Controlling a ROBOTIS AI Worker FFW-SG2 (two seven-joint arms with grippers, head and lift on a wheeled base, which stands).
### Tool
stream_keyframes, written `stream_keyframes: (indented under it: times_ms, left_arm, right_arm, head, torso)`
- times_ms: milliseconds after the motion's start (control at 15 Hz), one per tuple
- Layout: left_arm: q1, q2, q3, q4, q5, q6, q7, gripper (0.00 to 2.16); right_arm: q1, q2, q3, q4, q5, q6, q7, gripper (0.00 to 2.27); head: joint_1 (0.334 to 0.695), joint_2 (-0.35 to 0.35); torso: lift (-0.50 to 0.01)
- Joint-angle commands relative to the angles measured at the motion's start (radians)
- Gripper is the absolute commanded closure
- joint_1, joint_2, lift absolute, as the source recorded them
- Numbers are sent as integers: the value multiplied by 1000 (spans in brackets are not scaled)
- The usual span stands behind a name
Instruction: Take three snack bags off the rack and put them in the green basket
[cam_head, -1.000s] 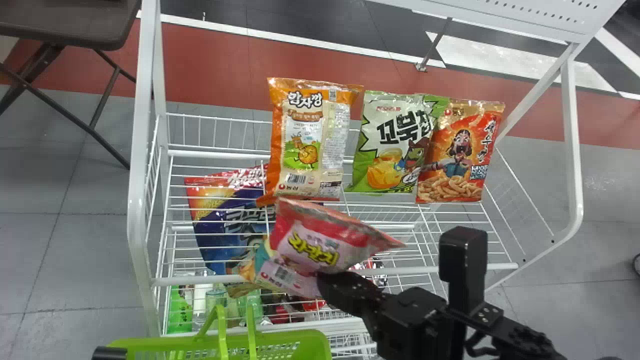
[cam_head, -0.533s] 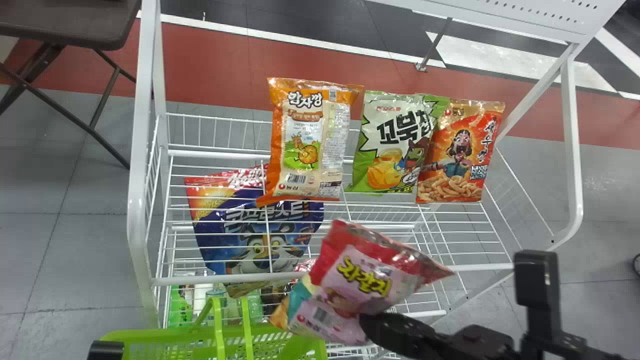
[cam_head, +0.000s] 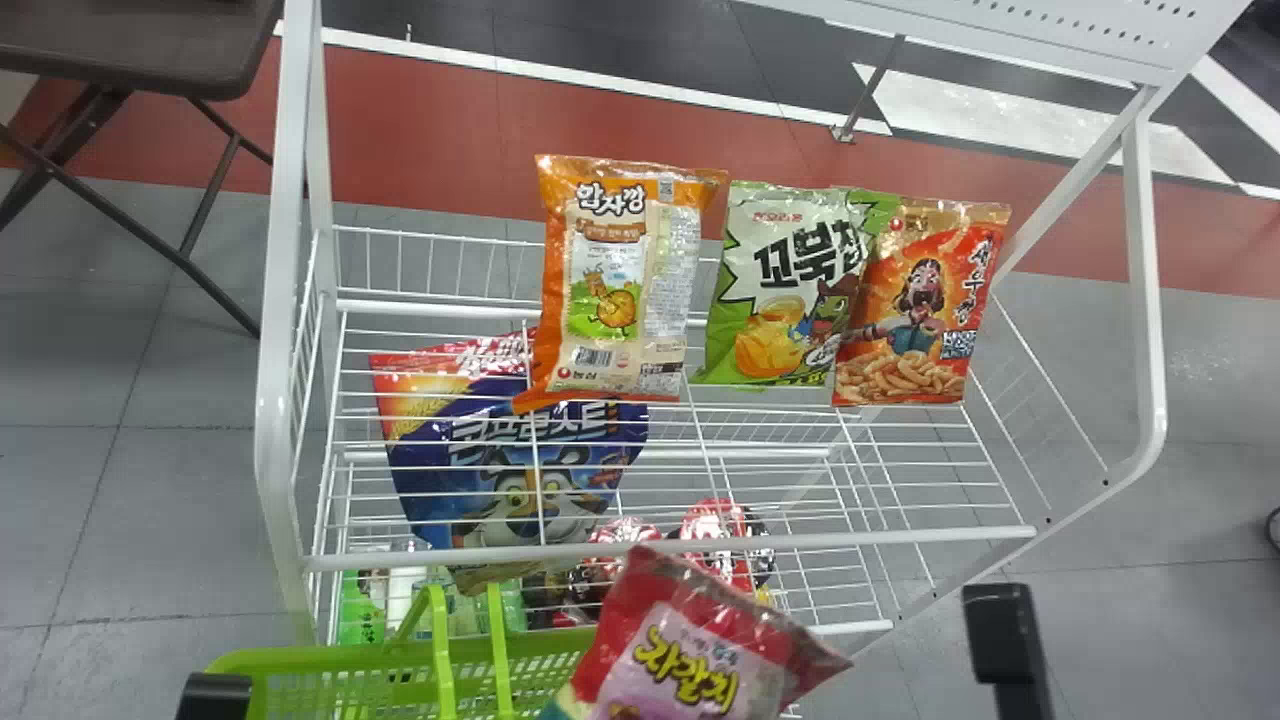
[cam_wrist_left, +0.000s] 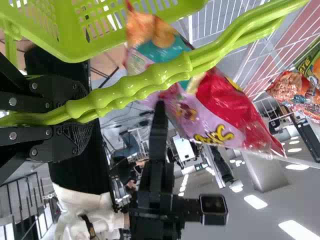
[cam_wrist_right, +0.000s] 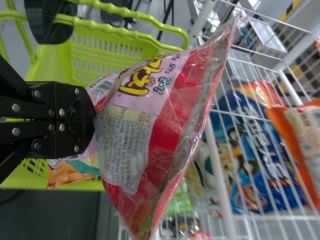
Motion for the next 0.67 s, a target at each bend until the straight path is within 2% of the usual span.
stream_keyframes:
  times_ms: [0, 200, 267, 400, 600]
  left_arm:
    - [0, -1, -6, -2, -1, 0, 0, 1541]
    - [9, -1, -6, -6, -1, -6, -1, 1541]
    - [11, -1, -8, -6, -1, -6, -1, 1541]
    - [12, -2, -11, -6, -8, -6, -1, 1541]
    - [14, -7, -18, -6, -11, -6, -1, 1544]
  right_arm:
    - [-11, -19, 79, 60, 7, 8, -2, 2246]
    - [-35, -34, 168, 145, 46, 8, -19, 2209]
    - [-45, -37, 170, 160, 45, 8, -19, 1943]
    - [-49, -45, 162, 165, 45, 8, -19, -2]
    - [-61, -45, 127, 165, 28, 8, -17, 46]
  head:
    - [695, -350]
    - [695, -350]
    - [695, -350]
    - [695, -350]
    - [695, -350]
  torso:
    - [-26]
    - [-26]
    - [-26]
    - [-26]
    - [-26]
